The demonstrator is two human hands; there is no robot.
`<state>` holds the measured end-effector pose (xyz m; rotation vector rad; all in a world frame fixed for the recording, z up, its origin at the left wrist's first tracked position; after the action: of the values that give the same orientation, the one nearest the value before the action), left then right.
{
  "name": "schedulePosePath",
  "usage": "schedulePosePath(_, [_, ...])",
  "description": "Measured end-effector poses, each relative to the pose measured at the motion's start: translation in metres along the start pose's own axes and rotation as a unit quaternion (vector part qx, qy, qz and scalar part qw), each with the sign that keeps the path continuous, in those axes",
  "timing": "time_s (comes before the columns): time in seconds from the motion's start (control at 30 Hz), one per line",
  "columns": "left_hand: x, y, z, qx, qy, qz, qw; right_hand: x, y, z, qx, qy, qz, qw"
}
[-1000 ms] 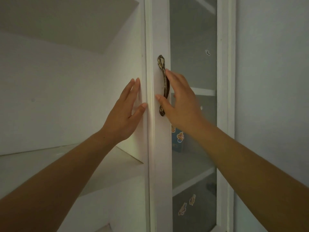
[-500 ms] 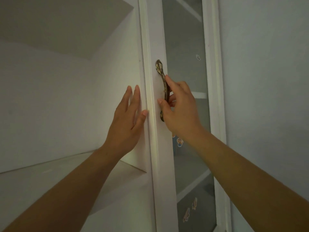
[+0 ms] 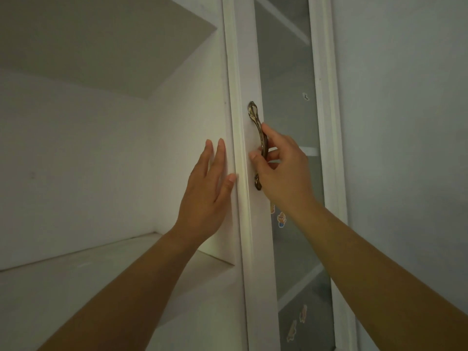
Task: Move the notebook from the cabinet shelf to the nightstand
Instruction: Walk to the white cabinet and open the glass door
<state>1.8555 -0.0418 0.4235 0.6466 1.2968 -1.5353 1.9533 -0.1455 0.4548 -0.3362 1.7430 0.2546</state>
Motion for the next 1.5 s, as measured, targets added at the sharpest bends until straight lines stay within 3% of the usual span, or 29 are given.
schedulePosePath(0.17, [0.001, -0.002, 0.001, 0.001, 0.006, -0.004, 1.000, 0.003, -0.003, -0.001, -0.037, 0.014, 0.031, 0.999])
schedulePosePath(1.5, [0.001, -0.012, -0.001, -0.005, 0.011, 0.005, 1.000, 0.005, -0.019, -0.002, -0.051, 0.039, 0.010, 0.998])
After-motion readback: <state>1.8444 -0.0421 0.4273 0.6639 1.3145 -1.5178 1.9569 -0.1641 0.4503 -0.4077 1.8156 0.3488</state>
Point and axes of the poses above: each hand's wrist, its own x-axis away from the middle knuckle, its own y-axis out of the palm, z = x × y, the point moved 6 cm from there along -x, towards the middle knuckle, and after that the axes turned 8 degrees about -y, right-handed, at the moved point
